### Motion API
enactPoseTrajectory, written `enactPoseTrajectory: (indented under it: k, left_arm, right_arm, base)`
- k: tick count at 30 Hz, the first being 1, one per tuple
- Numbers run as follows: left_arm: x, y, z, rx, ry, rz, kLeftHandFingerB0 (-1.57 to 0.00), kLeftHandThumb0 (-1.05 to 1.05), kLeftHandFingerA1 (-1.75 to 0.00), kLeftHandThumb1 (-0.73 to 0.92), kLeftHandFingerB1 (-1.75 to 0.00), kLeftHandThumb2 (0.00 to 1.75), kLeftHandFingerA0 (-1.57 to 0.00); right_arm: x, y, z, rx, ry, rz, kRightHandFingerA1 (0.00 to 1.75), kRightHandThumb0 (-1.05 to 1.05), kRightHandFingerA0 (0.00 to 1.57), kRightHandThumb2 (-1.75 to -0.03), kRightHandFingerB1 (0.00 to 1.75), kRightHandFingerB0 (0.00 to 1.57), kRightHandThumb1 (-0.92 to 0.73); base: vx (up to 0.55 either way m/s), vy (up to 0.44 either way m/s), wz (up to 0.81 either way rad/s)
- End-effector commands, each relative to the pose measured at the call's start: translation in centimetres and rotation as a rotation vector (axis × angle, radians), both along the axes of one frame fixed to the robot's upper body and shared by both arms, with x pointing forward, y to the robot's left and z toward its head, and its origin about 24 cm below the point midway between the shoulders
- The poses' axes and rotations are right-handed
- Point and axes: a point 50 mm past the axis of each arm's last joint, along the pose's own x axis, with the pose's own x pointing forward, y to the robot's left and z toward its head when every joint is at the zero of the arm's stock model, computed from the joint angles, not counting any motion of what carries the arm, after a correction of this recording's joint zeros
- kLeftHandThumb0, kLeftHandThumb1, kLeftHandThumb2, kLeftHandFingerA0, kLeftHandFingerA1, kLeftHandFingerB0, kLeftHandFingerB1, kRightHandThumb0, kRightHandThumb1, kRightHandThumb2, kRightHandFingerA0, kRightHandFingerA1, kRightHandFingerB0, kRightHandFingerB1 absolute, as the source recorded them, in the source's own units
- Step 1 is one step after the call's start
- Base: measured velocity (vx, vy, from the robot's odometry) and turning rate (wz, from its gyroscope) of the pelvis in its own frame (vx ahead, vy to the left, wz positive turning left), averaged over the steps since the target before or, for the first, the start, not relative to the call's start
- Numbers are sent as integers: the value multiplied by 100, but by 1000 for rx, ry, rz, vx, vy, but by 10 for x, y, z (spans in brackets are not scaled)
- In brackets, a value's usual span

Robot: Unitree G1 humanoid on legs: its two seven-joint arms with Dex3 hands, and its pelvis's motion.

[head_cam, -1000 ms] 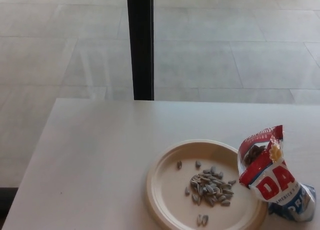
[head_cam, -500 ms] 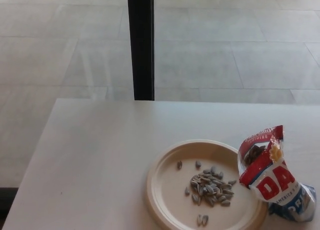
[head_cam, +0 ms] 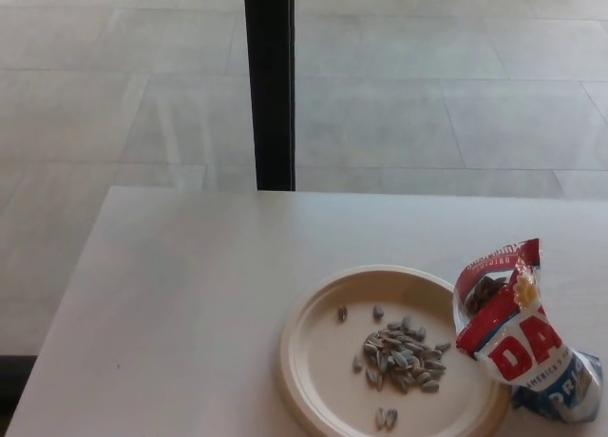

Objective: The robot uses its right hand to pick up a bag of sunflower seeds kept in the middle of the desk and tilts it over a plate kept next to it to pour out a few seeds and then puts the bag of seeds back on the desk

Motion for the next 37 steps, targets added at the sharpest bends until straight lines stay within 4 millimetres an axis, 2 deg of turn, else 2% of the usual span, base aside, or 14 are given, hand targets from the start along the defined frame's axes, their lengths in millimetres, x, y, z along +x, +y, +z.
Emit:
enactPoseTrajectory:
  k: [1, 9, 12, 13, 17, 18, 20, 21, 23, 29, 30, 32, 33, 37]
  left_arm:
    - [-6, 4, 4, 8, -23, 44, -35, -78, -54, 79, -38, 64, -42]
    - [-15, 4, 4, -4, 6, 59, -27, -81, -52, 79, -34, 64, -41]
    - [-18, 4, 4, -23, -19, 99, -24, -79, -54, 79, -35, 63, -41]
    - [-19, 4, 5, -27, -27, 127, -17, -79, -62, 62, -48, 100, -40]
    - [-22, 6, 5, 0, 75, 51, -25, -78, -55, 81, -39, 64, -48]
    - [-22, 6, 5, 4, 87, 54, -22, -82, -63, 65, -50, 102, -46]
    - [-23, 6, 5, 1, 91, 44, -26, -78, -53, 81, -39, 64, -48]
    - [-21, 7, 5, 7, 103, 38, -23, -83, -63, 66, -50, 103, -48]
    - [-19, 7, 6, -8, 77, 53, -27, -77, -53, 78, -38, 63, -48]
    - [-18, 7, 5, -17, 49, 90, -28, -79, -54, 79, -38, 64, -50]
    - [-18, 7, 5, -10, 51, 98, -25, -84, -66, 64, -51, 102, -52]
    - [-18, 7, 5, -13, 49, 104, -29, -80, -59, 79, -39, 63, -54]
    - [-18, 7, 5, -16, 46, 105, -22, -78, -64, 61, -50, 101, -48]
    - [-19, 7, 5, -35, 12, 141, -17, -82, -61, 63, -46, 99, -38]
  right_arm:
    - [-42, 42, -69, 430, -209, -414, 45, -69, 0, -78, 10, 0, -63]
    - [-52, 51, -86, 540, -78, -279, 45, -59, 0, -60, 29, 0, -65]
    - [-48, 56, -92, 561, 22, -193, 45, -70, 0, -85, 26, 0, -46]
    - [-47, 59, -94, 567, 40, -171, 32, -61, 0, -74, 12, 0, -63]
    - [-53, 64, -96, 554, 132, -75, 27, -89, 0, -97, 18, 0, -61]
    - [-54, 65, -96, 552, 139, -68, 28, -90, 0, -96, 18, 0, -61]
    - [-54, 65, -96, 547, 161, -53, 29, -90, 0, -97, 21, 0, -61]
    - [-53, 65, -97, 556, 153, -45, 22, -96, 0, -95, 14, 0, -64]
    - [-51, 66, -98, 561, 157, -37, 24, -92, 0, -94, 16, 0, -63]
    - [-49, 68, -99, 566, 185, 19, 22, -94, 0, -96, 15, 0, -65]
    - [-50, 68, -99, 569, 181, 28, 21, -95, 0, -96, 15, 0, -64]
    - [-49, 68, -99, 574, 181, 30, 21, -93, 0, -95, 16, 0, -63]
    - [-49, 69, -99, 574, 181, 34, 19, -94, 0, -94, 13, 0, -62]
    - [-50, 70, -100, 580, 203, 62, 26, -84, 0, -94, 20, 0, -58]
  base:
    - [0, 0, 0]
    - [0, 0, 0]
    - [0, 0, 0]
    - [0, 0, 0]
    - [0, 0, 0]
    - [0, 0, 0]
    - [0, 0, 0]
    - [0, 0, 0]
    - [0, 0, 0]
    - [0, 0, 0]
    - [0, 0, 0]
    - [0, 0, 0]
    - [0, 0, 0]
    - [0, 0, 0]
